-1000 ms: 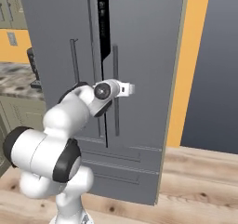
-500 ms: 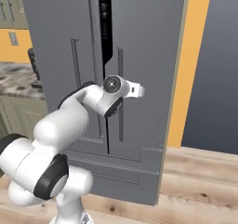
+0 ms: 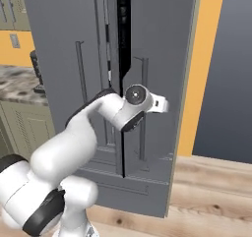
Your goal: Retrieve the steak from the fridge and place it on the saucepan with marinade on the stove.
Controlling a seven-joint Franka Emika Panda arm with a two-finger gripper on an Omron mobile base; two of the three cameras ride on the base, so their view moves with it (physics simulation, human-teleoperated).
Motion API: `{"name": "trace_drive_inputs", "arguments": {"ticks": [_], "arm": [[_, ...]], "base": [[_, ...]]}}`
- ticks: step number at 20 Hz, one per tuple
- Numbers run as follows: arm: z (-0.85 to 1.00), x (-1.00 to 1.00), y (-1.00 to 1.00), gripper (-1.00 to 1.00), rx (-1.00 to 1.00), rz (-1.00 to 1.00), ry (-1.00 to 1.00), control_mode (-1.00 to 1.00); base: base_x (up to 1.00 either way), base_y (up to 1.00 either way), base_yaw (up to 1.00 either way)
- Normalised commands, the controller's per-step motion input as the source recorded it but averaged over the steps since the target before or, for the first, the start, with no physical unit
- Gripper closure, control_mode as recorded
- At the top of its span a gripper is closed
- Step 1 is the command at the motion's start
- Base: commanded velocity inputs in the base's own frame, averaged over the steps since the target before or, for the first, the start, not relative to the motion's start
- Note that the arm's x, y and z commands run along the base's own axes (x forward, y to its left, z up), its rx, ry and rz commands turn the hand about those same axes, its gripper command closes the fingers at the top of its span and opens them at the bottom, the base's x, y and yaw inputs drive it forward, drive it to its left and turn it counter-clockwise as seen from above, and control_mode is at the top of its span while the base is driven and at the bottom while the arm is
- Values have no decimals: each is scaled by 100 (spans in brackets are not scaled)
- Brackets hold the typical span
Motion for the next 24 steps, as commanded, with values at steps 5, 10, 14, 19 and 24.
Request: {"name": "trace_drive_inputs", "arguments": {"ticks": [5, 10, 14, 19, 24], "arm": [[0, -70, -100, 100, 1, 2, -1, -100], [0, -46, -69, 100, 1, 8, -2, -100], [0, -52, 15, -100, -1, 17, -6, -100], [0, -95, 27, -100, -6, 14, -14, -100], [0, -58, 96, -100, -18, 1, -10, -100]], "base": [[0, 0, 0], [0, 0, 0], [0, 0, 0], [0, 0, 0], [0, 0, 0]]}}
